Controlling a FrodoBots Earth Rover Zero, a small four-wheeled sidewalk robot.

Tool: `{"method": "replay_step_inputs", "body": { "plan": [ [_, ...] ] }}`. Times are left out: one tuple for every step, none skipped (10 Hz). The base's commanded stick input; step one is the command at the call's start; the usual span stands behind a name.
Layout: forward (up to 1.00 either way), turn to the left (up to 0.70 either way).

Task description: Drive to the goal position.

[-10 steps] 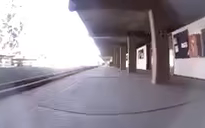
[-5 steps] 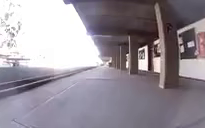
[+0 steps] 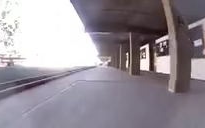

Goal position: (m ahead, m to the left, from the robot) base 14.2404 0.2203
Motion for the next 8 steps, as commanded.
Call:
{"method": "replay_step_inputs", "body": {
  "plan": [
    [1.0, 0.01],
    [1.0, 0.01],
    [1.0, 0.01],
    [1.0, 0.01],
    [1.0, 0.01],
    [1.0, 0.01],
    [1.0, 0.01],
    [1.0, 0.01]
  ]
}}
